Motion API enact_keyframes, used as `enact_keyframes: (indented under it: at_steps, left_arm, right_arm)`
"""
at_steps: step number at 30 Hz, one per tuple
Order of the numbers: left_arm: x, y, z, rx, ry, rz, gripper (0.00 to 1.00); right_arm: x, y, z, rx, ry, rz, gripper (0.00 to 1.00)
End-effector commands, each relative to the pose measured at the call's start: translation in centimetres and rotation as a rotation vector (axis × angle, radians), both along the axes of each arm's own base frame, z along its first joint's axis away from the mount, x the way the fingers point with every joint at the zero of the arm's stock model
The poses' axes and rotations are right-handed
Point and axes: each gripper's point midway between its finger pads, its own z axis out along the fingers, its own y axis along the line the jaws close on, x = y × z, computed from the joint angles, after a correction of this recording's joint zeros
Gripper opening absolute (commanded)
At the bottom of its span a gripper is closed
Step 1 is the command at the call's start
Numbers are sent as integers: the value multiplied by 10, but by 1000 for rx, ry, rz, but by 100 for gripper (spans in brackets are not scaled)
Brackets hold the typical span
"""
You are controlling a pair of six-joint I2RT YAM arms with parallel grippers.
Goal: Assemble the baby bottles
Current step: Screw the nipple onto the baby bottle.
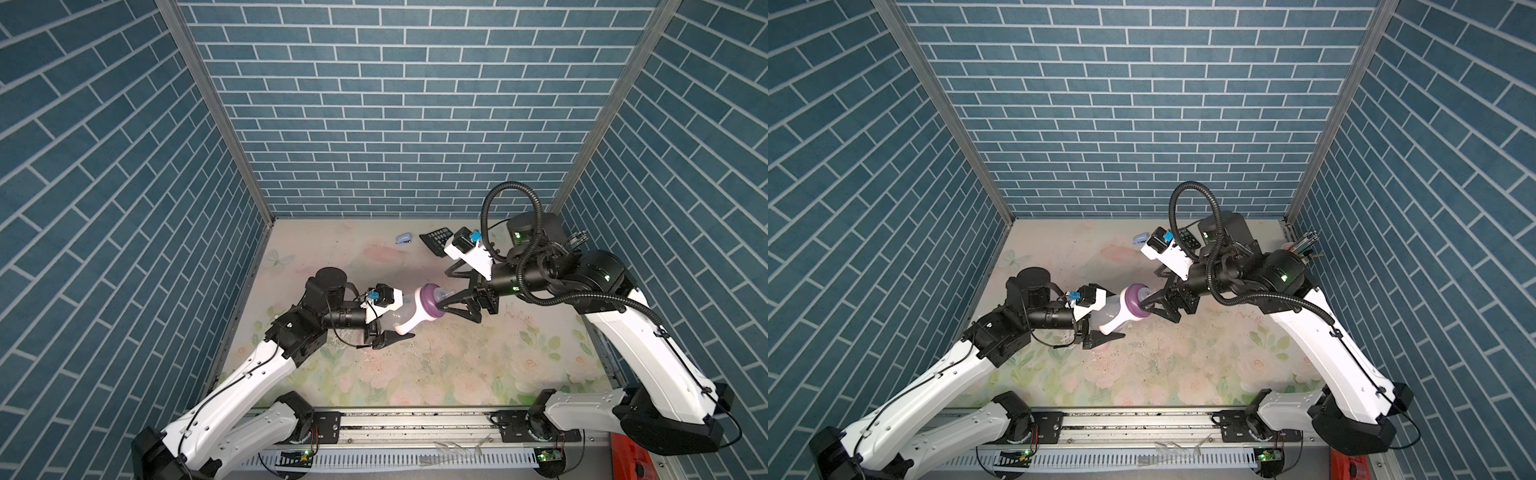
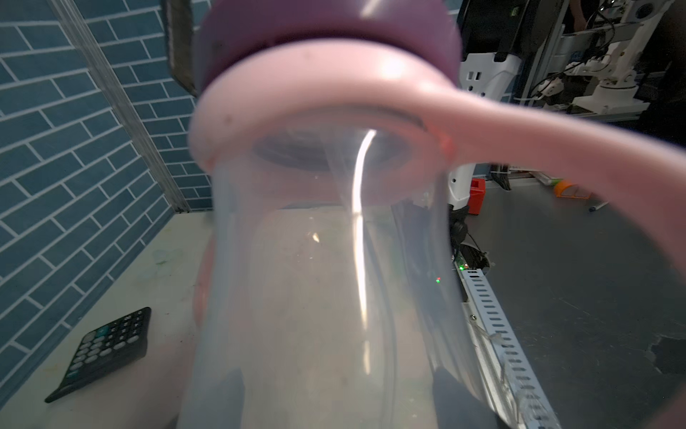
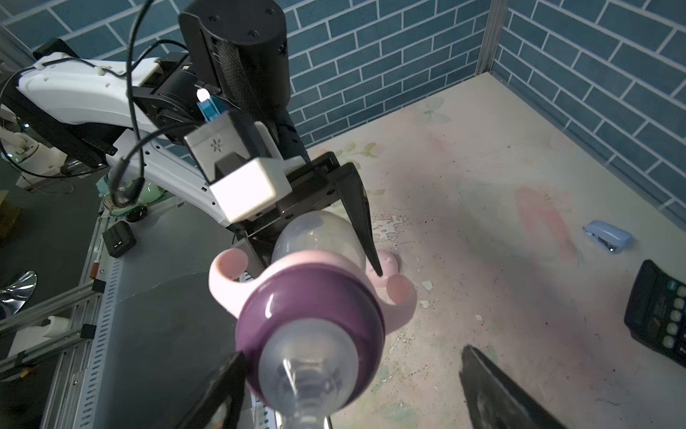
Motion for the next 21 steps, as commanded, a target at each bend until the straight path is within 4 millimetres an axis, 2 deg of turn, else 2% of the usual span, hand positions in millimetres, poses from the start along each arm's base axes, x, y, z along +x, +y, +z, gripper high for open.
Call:
enact_keyframes:
  at_steps: [1,4,7,15,21]
  left_arm:
    - [-11,1,8,-9,20,-61,21]
    - [-9,0,6,-4,23,-55,21]
    - [-8,-1,5,-2,26,-54,21]
    - [-9,2,7,-7,11,-44,20]
    - [-9,1,8,-10,10,-44,19]
  right_arm:
    - [-22,2,3,-7,-27,148,91]
    - [-35,6,-4,-28,1,198,91]
    - [-39,7,-15,-67,16,205,90]
    - [-32,4,-39,-117,30,145,88]
    - [-29,6,-39,-97,37,121,85]
